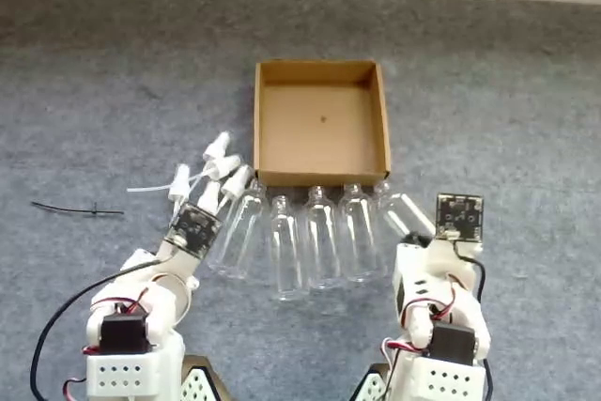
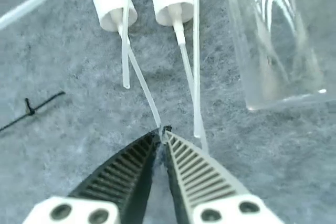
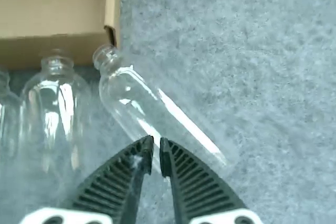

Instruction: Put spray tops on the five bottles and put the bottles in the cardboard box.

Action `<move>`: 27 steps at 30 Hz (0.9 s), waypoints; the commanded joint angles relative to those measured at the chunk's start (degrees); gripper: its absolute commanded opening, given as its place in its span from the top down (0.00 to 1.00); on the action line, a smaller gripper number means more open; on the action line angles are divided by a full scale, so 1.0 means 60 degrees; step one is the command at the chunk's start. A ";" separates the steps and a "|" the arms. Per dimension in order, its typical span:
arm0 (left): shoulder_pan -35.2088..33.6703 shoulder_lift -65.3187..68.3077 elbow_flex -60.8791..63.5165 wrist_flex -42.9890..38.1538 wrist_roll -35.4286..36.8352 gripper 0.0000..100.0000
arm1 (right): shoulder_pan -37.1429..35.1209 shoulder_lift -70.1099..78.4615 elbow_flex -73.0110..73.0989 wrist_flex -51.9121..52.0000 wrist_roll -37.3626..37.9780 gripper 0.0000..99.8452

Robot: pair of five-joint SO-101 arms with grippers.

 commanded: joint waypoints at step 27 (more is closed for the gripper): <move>-0.0447 -0.0007 0.0183 0.0161 -0.2593 0.99 | -0.1868 1.4850 -1.1949 0.2938 0.4777 0.75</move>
